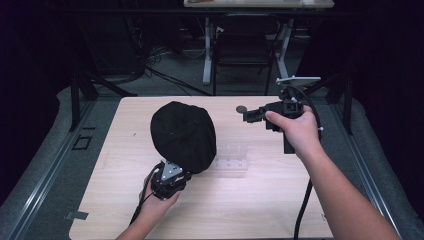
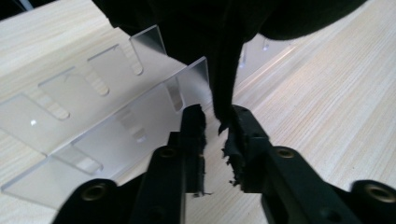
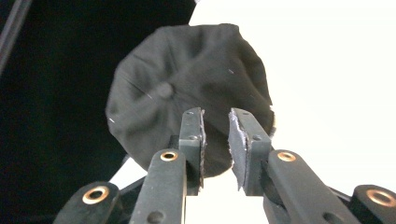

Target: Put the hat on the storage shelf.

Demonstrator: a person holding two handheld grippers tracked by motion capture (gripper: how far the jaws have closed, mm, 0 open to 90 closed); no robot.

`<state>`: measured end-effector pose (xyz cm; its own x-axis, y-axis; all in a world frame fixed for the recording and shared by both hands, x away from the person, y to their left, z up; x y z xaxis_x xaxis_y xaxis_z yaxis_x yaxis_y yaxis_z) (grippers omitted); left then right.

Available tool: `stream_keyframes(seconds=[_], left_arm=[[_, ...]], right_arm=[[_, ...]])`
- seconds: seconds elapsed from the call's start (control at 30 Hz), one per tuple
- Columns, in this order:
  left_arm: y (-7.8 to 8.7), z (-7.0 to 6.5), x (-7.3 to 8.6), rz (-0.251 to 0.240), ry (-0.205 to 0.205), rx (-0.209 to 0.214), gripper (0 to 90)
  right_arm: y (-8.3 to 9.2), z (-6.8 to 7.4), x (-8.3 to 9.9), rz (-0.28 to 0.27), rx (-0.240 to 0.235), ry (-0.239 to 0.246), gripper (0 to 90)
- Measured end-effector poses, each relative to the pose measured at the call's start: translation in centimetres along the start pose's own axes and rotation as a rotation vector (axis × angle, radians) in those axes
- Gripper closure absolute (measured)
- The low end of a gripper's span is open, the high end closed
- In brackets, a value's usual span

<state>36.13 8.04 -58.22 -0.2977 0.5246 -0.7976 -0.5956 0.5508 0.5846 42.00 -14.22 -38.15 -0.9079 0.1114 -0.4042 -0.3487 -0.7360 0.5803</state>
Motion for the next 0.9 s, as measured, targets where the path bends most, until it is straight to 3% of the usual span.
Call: stream_keyframes(seconds=[0.13,0.3,0.37,0.4,0.47,0.6,0.7,0.8,0.9], left_arm=[[0.4,0.8,0.6,0.003,0.060,0.013,65.6],[1.1,1.1,0.8,-0.004,0.038,-0.010,60.5],[1.5,1.3,1.0,-0.004,0.047,-0.007,57.7],[1.6,1.3,1.1,-0.014,0.082,-0.022,56.9],[1.8,1.5,1.1,-0.019,0.076,-0.008,55.8],[3.0,2.5,1.7,-0.028,0.154,0.014,52.2],[3.5,3.4,2.2,-0.027,0.162,-0.011,48.8],[4.0,4.2,3.0,-0.028,0.180,-0.019,47.3],[4.3,4.9,3.6,-0.042,0.206,-0.031,46.0]], right_arm=[[0.2,-1.2,1.0,0.000,0.043,0.020,73.4],[0.5,-2.9,1.9,-0.028,0.110,0.059,71.1],[0.5,-3.6,2.4,-0.040,0.130,0.070,68.9],[0.5,-3.9,2.6,-0.041,0.134,0.075,67.8],[0.5,-4.2,2.8,-0.041,0.144,0.080,67.1],[0.5,-5.6,4.0,-0.056,0.183,0.108,63.1],[0.5,-6.5,4.7,-0.051,0.197,0.108,61.1],[0.6,-7.5,5.3,-0.057,0.287,0.163,60.0],[0.2,-7.8,6.2,-0.063,0.278,0.172,57.8]])
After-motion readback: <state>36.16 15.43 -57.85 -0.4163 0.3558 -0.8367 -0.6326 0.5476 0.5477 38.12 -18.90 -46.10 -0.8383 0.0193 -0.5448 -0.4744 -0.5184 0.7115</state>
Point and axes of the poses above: each handheld gripper's, and its own axes: y roughly backward along the jaws, x roughly out of its underside, z roughly to its left, the point moved 9 cm from there along -y, roughly forward along the jaws, and after that the axes turned 6 degrees about -y, right-handed, at the moved point
